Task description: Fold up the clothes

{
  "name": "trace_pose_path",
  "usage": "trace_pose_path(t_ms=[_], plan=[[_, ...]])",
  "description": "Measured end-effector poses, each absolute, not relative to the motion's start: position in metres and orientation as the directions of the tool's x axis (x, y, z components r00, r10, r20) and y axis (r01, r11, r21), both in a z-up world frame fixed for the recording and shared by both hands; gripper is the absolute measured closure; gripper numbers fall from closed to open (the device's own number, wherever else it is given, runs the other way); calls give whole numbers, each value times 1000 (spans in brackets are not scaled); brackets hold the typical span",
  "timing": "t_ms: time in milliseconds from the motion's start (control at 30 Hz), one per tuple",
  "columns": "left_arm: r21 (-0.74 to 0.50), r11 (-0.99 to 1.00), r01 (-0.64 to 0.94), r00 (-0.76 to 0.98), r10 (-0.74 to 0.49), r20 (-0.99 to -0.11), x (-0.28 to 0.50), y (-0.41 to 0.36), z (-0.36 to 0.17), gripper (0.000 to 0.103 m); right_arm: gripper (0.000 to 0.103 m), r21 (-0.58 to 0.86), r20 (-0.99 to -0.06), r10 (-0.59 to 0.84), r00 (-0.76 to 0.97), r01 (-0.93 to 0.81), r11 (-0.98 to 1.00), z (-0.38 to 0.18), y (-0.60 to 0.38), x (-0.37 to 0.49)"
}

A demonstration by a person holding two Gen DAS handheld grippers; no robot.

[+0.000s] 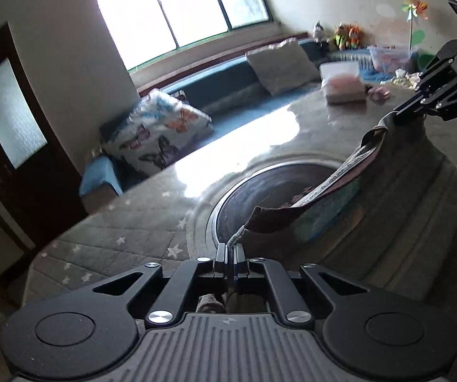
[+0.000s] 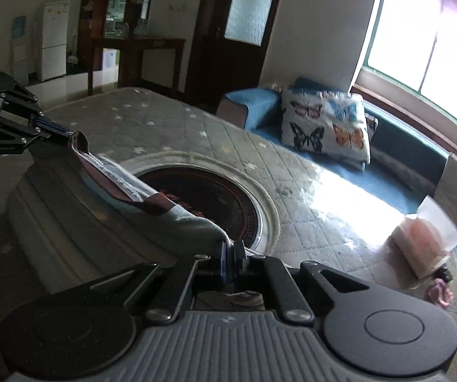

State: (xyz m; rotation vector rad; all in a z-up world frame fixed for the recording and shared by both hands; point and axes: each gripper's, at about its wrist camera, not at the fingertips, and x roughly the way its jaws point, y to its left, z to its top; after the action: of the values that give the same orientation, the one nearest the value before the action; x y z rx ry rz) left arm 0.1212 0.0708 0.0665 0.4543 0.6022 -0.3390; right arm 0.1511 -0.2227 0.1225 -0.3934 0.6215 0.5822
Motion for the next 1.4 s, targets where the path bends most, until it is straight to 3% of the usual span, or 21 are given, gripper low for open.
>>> trace_pose_path(t_ms=[167, 333, 433, 633, 767, 1000, 1400], plan=[[261, 864, 431, 724, -158, -672, 168, 78, 39, 99, 99, -132, -688, 359, 631, -595, 793, 88, -214, 199], [241, 898, 368, 730, -118, -673, 181, 85, 34, 95, 98, -66, -702, 337, 627, -528, 847, 53, -215, 228], [230, 917, 327, 734, -93, -673, 188, 89, 31, 94, 88, -40, -693, 314, 648, -470, 882, 42, -219, 238], [206, 947, 245, 737, -44, -675, 202, 98, 26, 93, 86, 25, -652, 311, 692, -390, 921, 54, -239, 237], [160, 954, 255, 742, -87, -665, 182, 93, 40, 85, 86, 66, -645, 359, 674, -419, 906, 65, -241, 222], [104, 940, 325, 701, -165, -694, 171, 70, 33, 85, 86, 121, -695, 393, 602, -441, 889, 42, -222, 226], [55, 969, 241, 665, -124, -736, 201, 89, 3, 83, 85, 205, -670, 366, 646, -313, 927, 32, -224, 250]])
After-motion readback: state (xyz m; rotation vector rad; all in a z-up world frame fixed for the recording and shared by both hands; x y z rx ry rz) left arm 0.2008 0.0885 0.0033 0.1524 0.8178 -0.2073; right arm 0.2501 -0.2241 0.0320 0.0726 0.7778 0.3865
